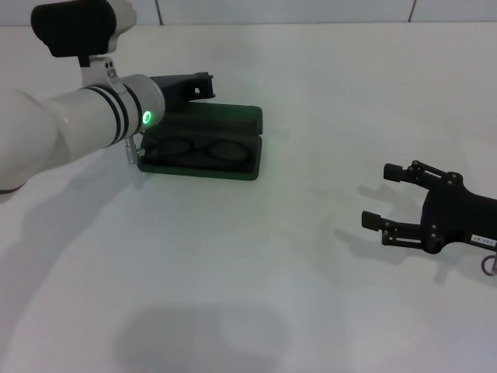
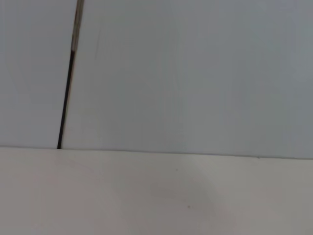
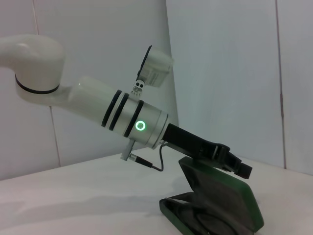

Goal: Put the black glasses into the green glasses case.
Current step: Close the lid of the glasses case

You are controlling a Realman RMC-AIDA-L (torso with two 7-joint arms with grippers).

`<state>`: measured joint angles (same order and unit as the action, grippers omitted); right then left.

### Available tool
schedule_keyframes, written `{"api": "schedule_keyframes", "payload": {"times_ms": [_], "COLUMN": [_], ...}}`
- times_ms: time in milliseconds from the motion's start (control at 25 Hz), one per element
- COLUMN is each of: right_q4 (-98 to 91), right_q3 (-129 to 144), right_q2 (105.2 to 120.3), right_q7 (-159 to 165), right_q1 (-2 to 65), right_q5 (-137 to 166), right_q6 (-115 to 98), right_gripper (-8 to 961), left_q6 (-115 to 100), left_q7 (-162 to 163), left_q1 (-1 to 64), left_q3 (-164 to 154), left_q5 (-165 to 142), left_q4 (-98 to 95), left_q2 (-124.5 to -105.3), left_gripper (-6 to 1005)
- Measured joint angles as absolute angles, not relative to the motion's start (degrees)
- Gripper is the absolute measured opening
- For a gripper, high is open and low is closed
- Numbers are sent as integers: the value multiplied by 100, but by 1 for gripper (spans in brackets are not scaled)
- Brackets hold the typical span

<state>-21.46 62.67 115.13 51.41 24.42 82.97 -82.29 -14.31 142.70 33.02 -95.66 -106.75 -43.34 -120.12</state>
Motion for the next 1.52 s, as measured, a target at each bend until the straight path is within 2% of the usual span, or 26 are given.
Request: {"api": "schedule_keyframes", "payload": {"times_ms": [1520], "right_q4": [-2144], "right_q3": [6266], "right_q2": [11522], "right_q7": [5141], "right_q1": [2596], "right_q5": [8297], "right_q6": [-8039], "right_gripper": [886], "left_q6": [-1387], "left_q7": [13714], "left_q1": [2686], "left_q3": [-9791], "left_q5": [-10671], "left_q4": [-4775], "left_q2": [-12032], "left_gripper": [5]}}
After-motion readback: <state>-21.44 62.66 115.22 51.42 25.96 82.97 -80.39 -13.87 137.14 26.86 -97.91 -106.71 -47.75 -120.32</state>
